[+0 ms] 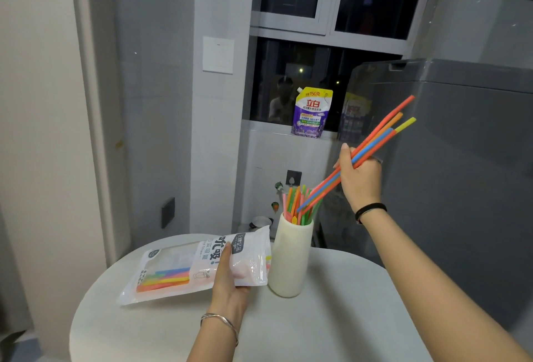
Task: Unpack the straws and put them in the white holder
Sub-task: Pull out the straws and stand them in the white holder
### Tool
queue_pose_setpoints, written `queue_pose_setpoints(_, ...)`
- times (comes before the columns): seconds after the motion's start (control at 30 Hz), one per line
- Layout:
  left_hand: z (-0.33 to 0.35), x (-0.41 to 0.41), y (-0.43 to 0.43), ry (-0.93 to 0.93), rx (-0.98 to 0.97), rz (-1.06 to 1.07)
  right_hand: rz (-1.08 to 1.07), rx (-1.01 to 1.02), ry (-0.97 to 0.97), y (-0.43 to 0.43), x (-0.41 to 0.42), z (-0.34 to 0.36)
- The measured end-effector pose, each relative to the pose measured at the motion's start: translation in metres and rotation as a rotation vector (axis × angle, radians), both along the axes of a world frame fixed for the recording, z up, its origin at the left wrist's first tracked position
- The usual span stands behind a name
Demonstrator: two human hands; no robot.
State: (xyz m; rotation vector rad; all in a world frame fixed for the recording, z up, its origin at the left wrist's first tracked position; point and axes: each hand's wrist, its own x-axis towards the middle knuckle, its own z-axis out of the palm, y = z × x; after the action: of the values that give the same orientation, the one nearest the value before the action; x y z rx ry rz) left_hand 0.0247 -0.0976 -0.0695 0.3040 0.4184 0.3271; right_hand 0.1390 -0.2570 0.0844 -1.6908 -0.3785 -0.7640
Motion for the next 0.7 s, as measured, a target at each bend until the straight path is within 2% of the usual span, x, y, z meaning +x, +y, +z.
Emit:
queue_pose_setpoints(0.23, 0.002, -0.004, 0.000, -0.015, -0.009, -0.009, 0.039, -0.196, 0.027, 0.012, -0.002, -0.011)
queue_pose_setpoints(0.47, 0.002, -0.004, 0.002, -0.010, -0.018, 0.004, -0.022, -0.132, -0.014, 0.007, 0.002, -0.010)
queue_pose_setpoints(0.63, 0.001, -0.004, 0.001, 0.008, -0.037, 0.010, 0.011, -0.188, 0.018, 0.008, 0.002, -0.017)
queue_pose_setpoints(0.7, 0.001, -0.004, 0.000, 0.003, -0.028, 0.004, 0.026, -0.275, 0.054, 0.010, 0.005, -0.017)
